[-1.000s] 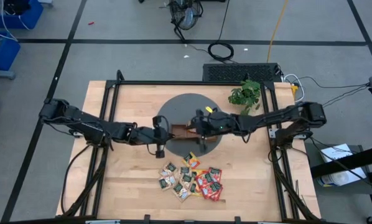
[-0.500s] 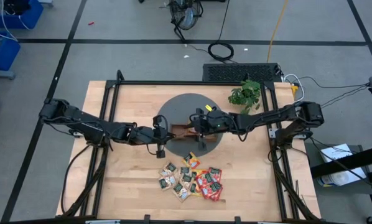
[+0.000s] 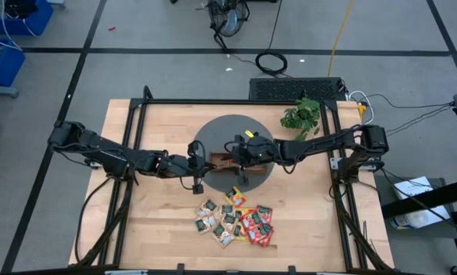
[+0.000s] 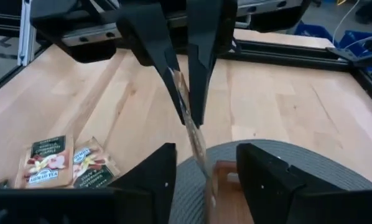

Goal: Pick & Place Tea
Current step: Put the brown tea bag into the left section of the wooden organizer

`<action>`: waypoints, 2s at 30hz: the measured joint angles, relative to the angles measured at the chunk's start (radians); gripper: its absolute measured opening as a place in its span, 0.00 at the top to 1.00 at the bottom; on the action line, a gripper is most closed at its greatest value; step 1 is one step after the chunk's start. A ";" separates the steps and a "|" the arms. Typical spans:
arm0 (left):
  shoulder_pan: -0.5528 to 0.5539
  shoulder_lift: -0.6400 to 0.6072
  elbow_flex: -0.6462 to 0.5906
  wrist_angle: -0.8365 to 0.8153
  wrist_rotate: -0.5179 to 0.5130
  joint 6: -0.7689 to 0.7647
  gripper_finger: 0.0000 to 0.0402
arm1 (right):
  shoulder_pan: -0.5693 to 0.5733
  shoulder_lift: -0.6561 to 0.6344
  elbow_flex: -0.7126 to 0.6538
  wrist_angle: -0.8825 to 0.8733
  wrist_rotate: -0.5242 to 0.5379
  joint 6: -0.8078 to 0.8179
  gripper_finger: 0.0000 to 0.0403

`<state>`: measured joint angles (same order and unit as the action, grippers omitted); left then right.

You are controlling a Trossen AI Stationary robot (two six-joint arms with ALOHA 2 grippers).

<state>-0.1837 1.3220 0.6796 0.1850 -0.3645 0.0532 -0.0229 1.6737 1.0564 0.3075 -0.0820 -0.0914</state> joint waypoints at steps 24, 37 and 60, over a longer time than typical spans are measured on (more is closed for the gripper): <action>-0.002 0.001 0.000 -0.007 0.007 -0.010 0.77 | -0.037 -0.030 0.023 -0.142 -0.099 -0.015 1.00; -0.189 -0.032 -0.001 -0.235 0.068 -0.152 0.72 | -0.057 0.023 0.441 -0.873 0.157 -0.136 1.00; -0.480 -0.048 -0.063 -0.263 -0.189 -0.096 0.94 | -0.110 0.536 1.079 -1.404 0.044 -0.105 1.00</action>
<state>-0.6640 1.2743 0.6163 -0.0780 -0.5532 -0.0433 -0.1330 2.2094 2.1353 -1.0960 -0.0381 -0.1965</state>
